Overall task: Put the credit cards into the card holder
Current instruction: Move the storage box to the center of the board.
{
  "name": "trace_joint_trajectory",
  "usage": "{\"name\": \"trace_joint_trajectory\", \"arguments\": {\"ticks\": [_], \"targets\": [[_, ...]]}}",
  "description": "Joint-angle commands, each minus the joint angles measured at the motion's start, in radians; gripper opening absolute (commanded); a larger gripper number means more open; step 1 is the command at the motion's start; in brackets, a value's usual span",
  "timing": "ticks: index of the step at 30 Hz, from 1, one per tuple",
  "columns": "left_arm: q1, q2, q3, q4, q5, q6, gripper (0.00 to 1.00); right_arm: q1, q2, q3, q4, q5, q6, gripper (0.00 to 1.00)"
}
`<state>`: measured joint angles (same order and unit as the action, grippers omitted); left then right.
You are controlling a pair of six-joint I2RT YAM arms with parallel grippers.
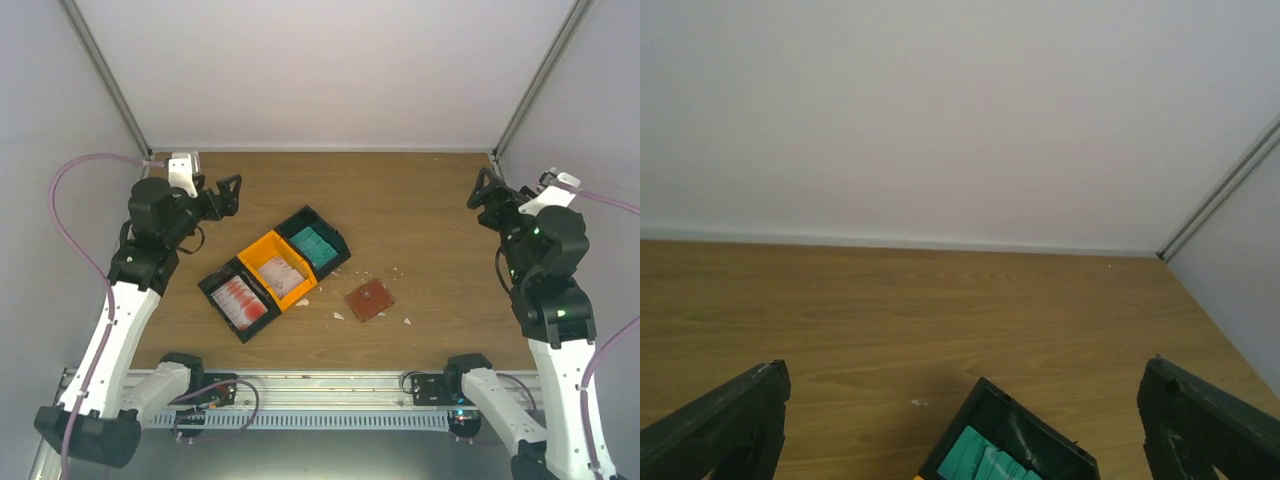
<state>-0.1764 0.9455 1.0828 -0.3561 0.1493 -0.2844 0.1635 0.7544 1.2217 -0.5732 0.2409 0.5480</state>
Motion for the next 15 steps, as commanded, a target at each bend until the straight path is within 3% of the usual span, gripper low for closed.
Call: {"name": "trace_joint_trajectory", "arguments": {"ticks": [1,7,11,15], "targets": [[0.075,0.025,0.020,0.110,0.178,-0.052,0.96,-0.096,0.008,-0.025,0.060,-0.161,-0.003,0.96],[0.134,0.065,-0.044,0.214,0.364,-0.178,0.98,-0.173,0.072,-0.112,0.091,-0.387,-0.035,0.99],[0.150,0.122,-0.115,0.385,0.539,-0.273,0.99,-0.192,0.159,-0.209,0.129,-0.562,-0.068,0.99],[0.104,0.181,-0.185,0.512,0.631,-0.296,0.99,-0.171,0.247,-0.341,0.212,-0.618,-0.072,0.99]]}}
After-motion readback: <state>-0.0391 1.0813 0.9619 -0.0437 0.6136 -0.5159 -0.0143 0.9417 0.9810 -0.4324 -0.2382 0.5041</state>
